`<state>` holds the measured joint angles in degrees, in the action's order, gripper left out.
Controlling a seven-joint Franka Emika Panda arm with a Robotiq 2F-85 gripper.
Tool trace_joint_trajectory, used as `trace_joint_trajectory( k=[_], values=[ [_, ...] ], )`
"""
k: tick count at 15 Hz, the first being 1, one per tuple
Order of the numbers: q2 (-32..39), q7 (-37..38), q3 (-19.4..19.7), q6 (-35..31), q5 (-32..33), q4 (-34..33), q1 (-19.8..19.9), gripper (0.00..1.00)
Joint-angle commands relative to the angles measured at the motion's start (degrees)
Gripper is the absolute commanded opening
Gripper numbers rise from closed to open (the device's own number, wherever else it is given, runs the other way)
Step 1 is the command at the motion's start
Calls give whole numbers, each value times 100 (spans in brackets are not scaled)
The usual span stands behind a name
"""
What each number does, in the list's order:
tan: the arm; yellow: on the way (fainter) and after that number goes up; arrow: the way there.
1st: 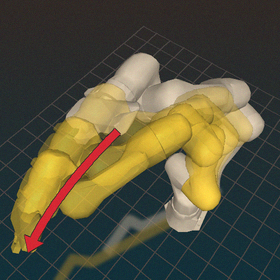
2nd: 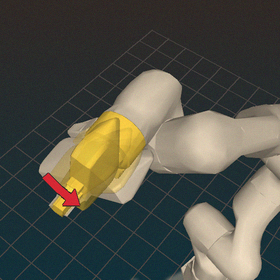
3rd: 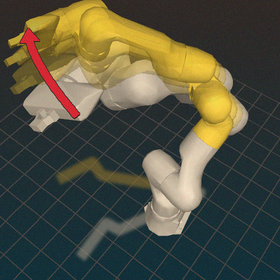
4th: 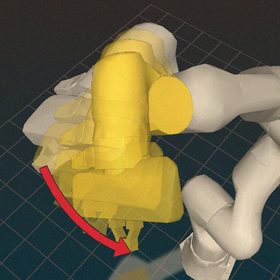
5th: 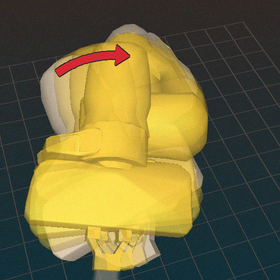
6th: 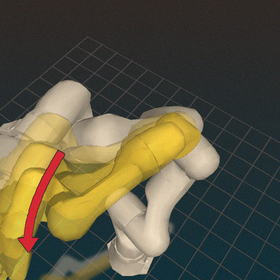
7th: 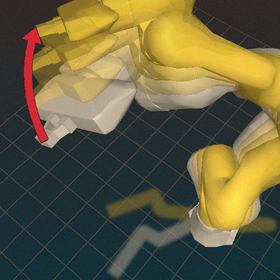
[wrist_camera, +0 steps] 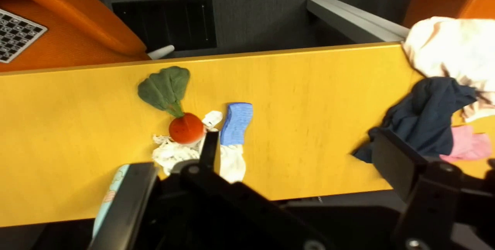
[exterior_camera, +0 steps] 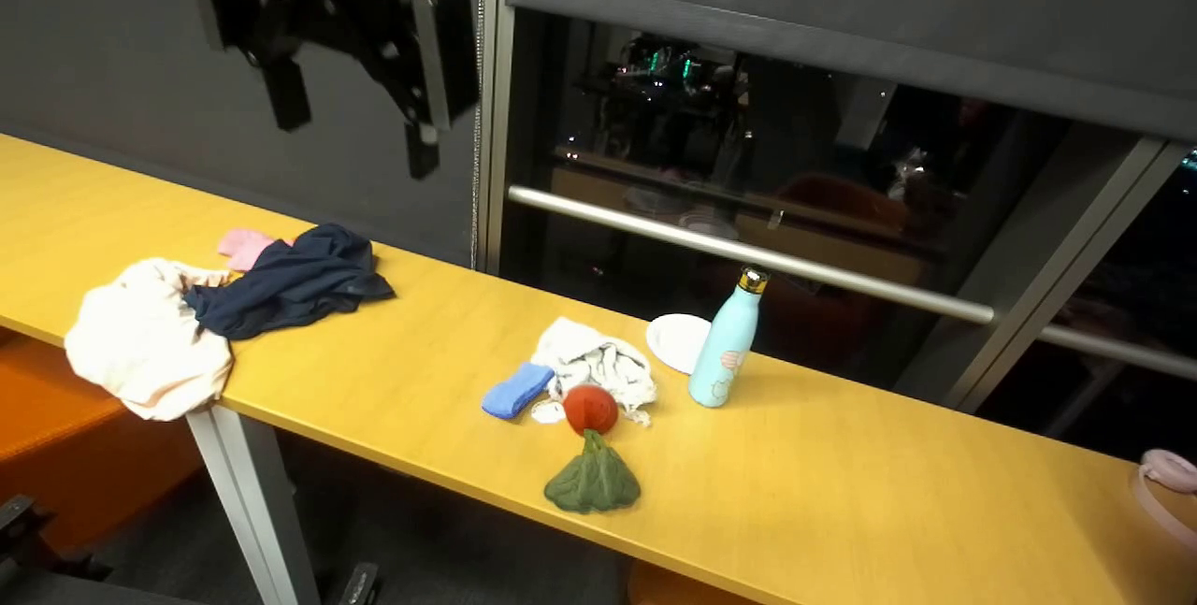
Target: Pick up the orange toy with green leaves and move it to the left of the blue object, place the green leaves facing the window
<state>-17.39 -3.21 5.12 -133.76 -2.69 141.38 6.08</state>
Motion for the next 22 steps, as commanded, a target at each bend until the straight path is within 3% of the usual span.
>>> trace_joint_trajectory(
  k=[1,6,13,18,22],
  values=[
    [644,109,237,-688,181,122,243,100],
    [1767,42,621,-1349,199,-65,591,100],
    [4259,337,603,-2109,250,-1634,502,100],
    [5494,583,700,-2024,265,-2915,415,100],
    [6019,419,684,-1645,140,-3638,747,100]
  ],
)
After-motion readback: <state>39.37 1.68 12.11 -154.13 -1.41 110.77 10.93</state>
